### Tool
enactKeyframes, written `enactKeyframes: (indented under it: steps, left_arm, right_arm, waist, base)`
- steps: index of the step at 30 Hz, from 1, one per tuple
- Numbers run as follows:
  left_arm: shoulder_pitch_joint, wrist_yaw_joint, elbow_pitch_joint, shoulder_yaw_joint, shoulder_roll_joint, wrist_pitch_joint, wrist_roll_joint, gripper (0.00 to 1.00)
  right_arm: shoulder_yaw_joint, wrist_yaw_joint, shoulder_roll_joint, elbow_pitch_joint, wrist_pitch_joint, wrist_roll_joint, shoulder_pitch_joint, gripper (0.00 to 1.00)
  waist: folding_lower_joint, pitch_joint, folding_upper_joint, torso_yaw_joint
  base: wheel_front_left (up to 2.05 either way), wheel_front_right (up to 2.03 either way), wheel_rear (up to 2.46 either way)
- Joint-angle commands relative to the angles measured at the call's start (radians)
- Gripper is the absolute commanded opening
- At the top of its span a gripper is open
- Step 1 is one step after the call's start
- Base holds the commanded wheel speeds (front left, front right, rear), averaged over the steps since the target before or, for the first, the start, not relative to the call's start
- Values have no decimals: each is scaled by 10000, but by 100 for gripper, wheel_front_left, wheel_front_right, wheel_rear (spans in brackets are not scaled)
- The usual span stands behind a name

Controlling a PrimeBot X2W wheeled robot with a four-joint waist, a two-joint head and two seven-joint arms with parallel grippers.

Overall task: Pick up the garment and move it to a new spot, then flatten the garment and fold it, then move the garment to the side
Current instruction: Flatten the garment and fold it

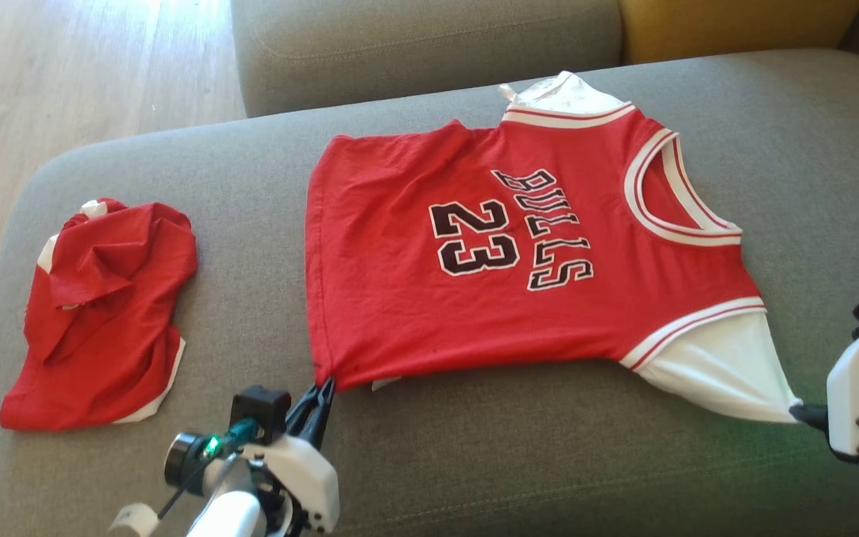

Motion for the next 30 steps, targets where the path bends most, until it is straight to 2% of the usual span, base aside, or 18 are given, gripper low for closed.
enactKeyframes:
  steps: [1, 12, 22, 30]
  left_arm:
    - [-203, -72, -296, 296, 244, -124, 64, 0]
    - [478, -484, -583, -224, 863, -71, -74, 0]
    - [1134, -631, -1683, -1262, 1668, 770, -697, 0]
    - [1138, -637, -2491, -1548, 2008, 1003, -1191, 0]
  right_arm:
    - [-45, -4, -426, -430, 140, 29, 53, 0]
    - [-1055, -4, -356, -1956, 1724, -132, 1313, 0]
    - [-1665, -4, -464, -3585, 3537, -28, 2667, 0]
    - [-2162, -4, -219, -4257, 3663, -174, 2745, 0]
  waist:
    - [1, -20, 0, 1]
    - [1, -191, 0, -43]
    - [1, -255, 0, -57]
    - [1, -181, 0, -139]
  base:
    - [0, 0, 0]
    - [0, 0, 0]
    - [0, 0, 0]
    - [0, 0, 0]
